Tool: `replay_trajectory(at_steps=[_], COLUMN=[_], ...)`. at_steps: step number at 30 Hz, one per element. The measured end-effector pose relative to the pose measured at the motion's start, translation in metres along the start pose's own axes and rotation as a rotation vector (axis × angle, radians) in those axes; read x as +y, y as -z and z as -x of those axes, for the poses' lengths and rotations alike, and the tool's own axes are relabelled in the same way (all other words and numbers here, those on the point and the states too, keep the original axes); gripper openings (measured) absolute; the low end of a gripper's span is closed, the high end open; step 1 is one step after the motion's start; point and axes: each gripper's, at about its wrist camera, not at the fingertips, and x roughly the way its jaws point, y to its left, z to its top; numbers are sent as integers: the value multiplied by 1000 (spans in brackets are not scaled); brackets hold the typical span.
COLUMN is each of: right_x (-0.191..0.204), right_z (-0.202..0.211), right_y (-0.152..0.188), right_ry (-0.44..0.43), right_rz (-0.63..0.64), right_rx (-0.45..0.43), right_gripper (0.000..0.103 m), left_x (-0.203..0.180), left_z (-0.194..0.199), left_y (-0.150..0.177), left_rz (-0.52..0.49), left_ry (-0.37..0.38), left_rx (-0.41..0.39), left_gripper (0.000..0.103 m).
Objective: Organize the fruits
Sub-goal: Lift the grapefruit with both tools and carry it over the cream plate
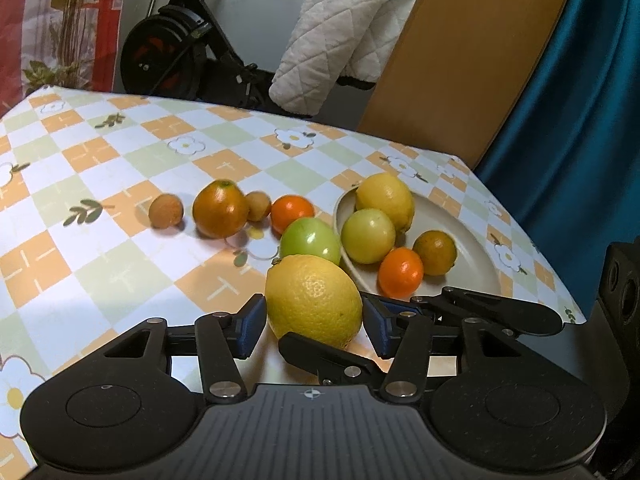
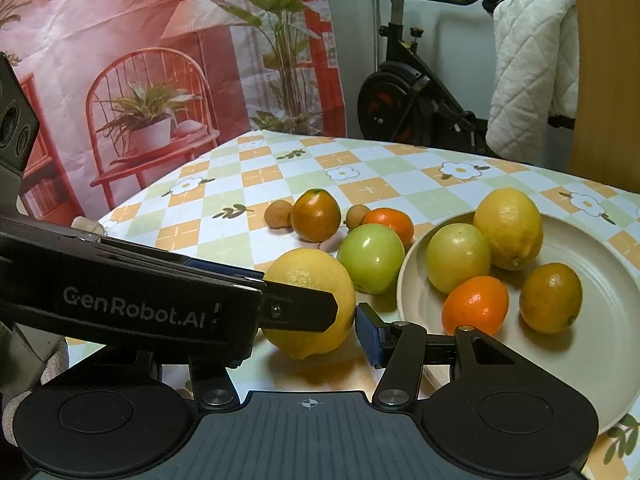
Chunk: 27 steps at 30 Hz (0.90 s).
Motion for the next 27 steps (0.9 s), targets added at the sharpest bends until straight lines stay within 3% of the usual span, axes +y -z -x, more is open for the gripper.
replay_trajectory(at_steps=[11, 27], right_x=[-18, -115], right_z=[33, 68], right_y=[-13, -29], right_ry=[35, 143], right_rz=[5, -70], right_rx=[-88, -131], right_gripper=[49, 49], left_x=[-37, -110], left_z=[6, -51], left_y=[-21, -59], left_rz=[-64, -166], left_ry=[18, 89], left_rx=[-43, -38], left_gripper=[56, 56])
